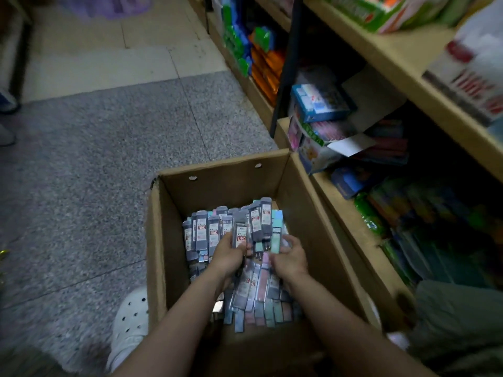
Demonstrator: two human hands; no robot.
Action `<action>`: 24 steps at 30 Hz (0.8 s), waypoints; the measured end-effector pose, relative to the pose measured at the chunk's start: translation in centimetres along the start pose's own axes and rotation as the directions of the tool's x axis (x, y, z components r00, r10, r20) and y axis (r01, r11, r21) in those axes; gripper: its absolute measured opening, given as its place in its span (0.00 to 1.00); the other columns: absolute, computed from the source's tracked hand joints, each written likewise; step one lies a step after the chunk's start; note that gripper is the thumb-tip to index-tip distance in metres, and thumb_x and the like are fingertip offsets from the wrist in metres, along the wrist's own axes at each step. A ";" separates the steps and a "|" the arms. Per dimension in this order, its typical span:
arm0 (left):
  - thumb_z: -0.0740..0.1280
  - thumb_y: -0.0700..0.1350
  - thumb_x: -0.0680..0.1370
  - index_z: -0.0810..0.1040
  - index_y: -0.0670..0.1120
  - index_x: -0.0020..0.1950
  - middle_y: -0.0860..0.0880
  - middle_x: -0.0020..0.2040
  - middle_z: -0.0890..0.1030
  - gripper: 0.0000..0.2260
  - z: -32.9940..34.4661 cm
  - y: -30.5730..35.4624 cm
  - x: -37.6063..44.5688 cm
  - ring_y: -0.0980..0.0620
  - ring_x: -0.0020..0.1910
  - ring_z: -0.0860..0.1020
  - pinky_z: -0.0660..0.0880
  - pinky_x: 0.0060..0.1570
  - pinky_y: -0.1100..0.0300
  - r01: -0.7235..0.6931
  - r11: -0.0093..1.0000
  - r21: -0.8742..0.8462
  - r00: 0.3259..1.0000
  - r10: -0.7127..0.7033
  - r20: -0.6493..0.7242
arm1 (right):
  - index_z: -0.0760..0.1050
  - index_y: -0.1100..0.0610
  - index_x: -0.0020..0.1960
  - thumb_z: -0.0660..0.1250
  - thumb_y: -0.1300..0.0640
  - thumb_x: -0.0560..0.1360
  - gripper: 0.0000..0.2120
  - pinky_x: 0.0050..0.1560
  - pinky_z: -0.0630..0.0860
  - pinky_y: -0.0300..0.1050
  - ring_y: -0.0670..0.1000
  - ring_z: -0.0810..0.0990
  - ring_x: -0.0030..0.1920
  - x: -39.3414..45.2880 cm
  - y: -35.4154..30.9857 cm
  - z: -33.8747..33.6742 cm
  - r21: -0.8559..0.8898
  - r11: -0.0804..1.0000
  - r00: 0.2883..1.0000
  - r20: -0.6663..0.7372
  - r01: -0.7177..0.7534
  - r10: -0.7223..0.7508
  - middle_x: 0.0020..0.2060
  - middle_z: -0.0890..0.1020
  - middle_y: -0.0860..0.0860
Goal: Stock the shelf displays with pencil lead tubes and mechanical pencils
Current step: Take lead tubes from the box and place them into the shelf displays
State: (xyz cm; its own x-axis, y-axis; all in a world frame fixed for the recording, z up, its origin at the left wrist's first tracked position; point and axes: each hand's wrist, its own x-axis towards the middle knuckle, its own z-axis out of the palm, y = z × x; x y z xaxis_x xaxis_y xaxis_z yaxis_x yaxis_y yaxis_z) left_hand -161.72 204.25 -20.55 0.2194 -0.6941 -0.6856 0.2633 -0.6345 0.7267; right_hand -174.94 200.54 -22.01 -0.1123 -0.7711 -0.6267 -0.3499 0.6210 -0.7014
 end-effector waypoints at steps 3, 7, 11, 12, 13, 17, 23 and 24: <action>0.58 0.34 0.81 0.72 0.44 0.56 0.45 0.43 0.79 0.08 0.8 2.6 -2.7 0.50 0.38 0.77 0.75 0.40 0.55 -0.083 0.996 0.042 0.992 0.079 0.101 | 0.54 0.44 0.77 0.69 0.75 0.70 0.46 0.37 0.81 0.42 0.48 0.82 0.45 -2.8 -2.3 -1.1 0.195 0.966 0.974 0.118 0.169 -0.195 0.50 0.82 0.54; 0.63 0.33 0.80 0.72 0.39 0.61 0.40 0.51 0.80 0.10 1.9 8.1 -6.3 0.46 0.45 0.78 0.76 0.41 0.55 -0.287 0.946 0.148 0.942 0.250 0.225 | 0.46 0.41 0.78 0.74 0.72 0.67 0.54 0.33 0.79 0.38 0.48 0.83 0.43 -6.8 -7.1 -4.1 0.205 0.895 0.897 0.119 0.397 -0.425 0.50 0.83 0.58; 0.64 0.34 0.79 0.76 0.41 0.60 0.42 0.49 0.82 0.10 3.3 14.3 -10.2 0.51 0.42 0.81 0.77 0.38 0.61 -0.448 0.885 0.129 0.824 0.352 0.444 | 0.50 0.44 0.78 0.71 0.75 0.67 0.52 0.39 0.82 0.47 0.46 0.83 0.35 -10.7 -12.2 -8.9 0.182 0.794 0.797 0.076 0.580 -0.599 0.37 0.83 0.50; 0.65 0.35 0.78 0.78 0.42 0.59 0.41 0.52 0.83 0.11 3.9 15.7 -11.1 0.49 0.46 0.83 0.78 0.40 0.58 -0.444 0.894 0.061 0.788 0.357 0.501 | 0.51 0.44 0.78 0.72 0.74 0.67 0.51 0.36 0.81 0.42 0.43 0.82 0.32 -11.6 -13.4 -10.5 0.144 0.771 0.772 0.062 0.621 -0.633 0.37 0.83 0.48; 0.67 0.37 0.76 0.79 0.44 0.60 0.40 0.54 0.83 0.12 4.7 16.9 -11.9 0.47 0.49 0.83 0.79 0.43 0.56 -0.427 0.904 -0.004 0.757 0.360 0.545 | 0.52 0.44 0.77 0.73 0.72 0.66 0.51 0.34 0.79 0.38 0.41 0.81 0.31 -12.6 -14.7 -12.1 0.094 0.745 0.745 0.040 0.660 -0.666 0.37 0.82 0.46; 0.59 0.36 0.81 0.75 0.46 0.65 0.44 0.58 0.83 0.14 8.6 20.4 -14.3 0.47 0.53 0.83 0.80 0.46 0.53 -0.432 0.897 -0.096 0.670 0.391 0.631 | 0.58 0.39 0.73 0.78 0.61 0.66 0.45 0.42 0.83 0.50 0.47 0.83 0.41 -15.9 -18.1 -18.2 -0.094 0.678 0.677 -0.046 0.729 -0.734 0.42 0.81 0.48; 0.60 0.39 0.82 0.75 0.47 0.65 0.43 0.59 0.82 0.13 13.8 21.6 -15.7 0.41 0.58 0.80 0.76 0.59 0.43 -0.402 0.902 -0.157 0.576 0.383 0.722 | 0.65 0.38 0.63 0.70 0.62 0.74 0.27 0.37 0.83 0.57 0.57 0.86 0.39 -17.9 -18.7 -24.4 0.021 0.689 0.687 -0.109 0.724 -0.718 0.39 0.84 0.58; 0.60 0.39 0.82 0.75 0.47 0.64 0.43 0.58 0.82 0.12 14.6 21.5 -15.6 0.42 0.56 0.81 0.78 0.57 0.44 -0.391 0.908 -0.150 0.578 0.369 0.727 | 0.66 0.39 0.61 0.69 0.63 0.75 0.24 0.36 0.83 0.55 0.56 0.86 0.39 -18.1 -18.5 -25.2 0.061 0.690 0.691 -0.134 0.721 -0.711 0.39 0.85 0.58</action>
State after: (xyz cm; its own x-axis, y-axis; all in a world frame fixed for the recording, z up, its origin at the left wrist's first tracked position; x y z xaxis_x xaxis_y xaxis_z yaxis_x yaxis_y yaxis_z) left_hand -173.19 196.42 6.40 -0.4592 -0.8831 -0.0966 0.2940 -0.2537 0.9215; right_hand -189.86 199.48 10.85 0.0464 -0.9927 0.1110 -0.2660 -0.1194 -0.9565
